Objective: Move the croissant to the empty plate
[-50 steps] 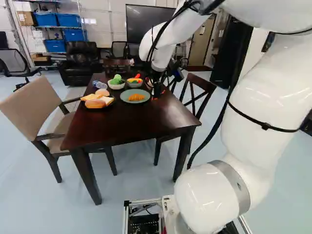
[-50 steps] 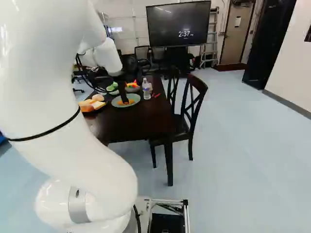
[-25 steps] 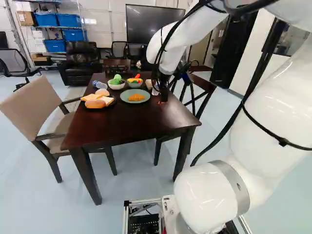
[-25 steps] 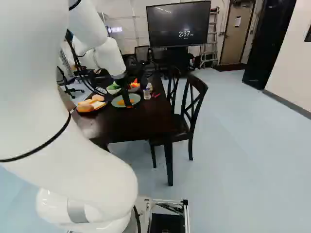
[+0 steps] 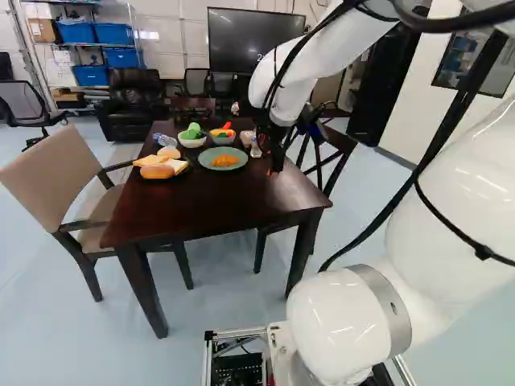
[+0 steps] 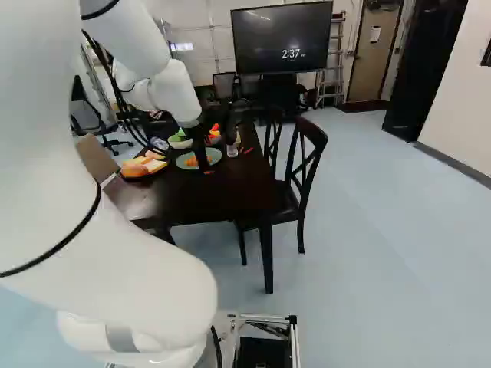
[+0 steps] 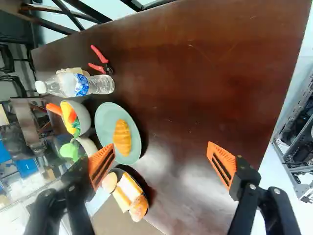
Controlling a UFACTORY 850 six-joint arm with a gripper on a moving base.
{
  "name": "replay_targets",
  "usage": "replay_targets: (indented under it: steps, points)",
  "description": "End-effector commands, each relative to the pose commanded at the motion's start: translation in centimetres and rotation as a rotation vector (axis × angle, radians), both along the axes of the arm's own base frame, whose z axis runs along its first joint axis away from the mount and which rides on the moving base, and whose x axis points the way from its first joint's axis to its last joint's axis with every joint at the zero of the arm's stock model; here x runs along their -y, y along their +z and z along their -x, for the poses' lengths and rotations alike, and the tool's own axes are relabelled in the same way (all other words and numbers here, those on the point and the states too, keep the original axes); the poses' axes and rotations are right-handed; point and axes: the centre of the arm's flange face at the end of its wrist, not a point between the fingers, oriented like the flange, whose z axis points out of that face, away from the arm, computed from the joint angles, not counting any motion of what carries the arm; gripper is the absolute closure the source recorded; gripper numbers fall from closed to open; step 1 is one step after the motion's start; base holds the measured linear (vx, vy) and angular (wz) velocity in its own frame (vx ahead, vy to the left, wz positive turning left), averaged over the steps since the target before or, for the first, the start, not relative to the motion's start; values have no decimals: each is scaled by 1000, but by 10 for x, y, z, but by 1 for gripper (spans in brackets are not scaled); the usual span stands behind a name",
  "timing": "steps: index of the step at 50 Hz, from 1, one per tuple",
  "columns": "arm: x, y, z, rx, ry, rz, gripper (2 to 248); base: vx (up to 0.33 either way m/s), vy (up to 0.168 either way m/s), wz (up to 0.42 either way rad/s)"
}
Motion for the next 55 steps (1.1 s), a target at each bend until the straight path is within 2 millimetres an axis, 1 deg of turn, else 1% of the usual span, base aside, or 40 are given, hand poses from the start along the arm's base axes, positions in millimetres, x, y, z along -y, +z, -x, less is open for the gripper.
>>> replay_targets:
  steps: [27,55]
  points:
    - [3,-11,5,42,61,37,3,0,0,0]
    - [10,-34,16,130,186,126,3,0,0,0]
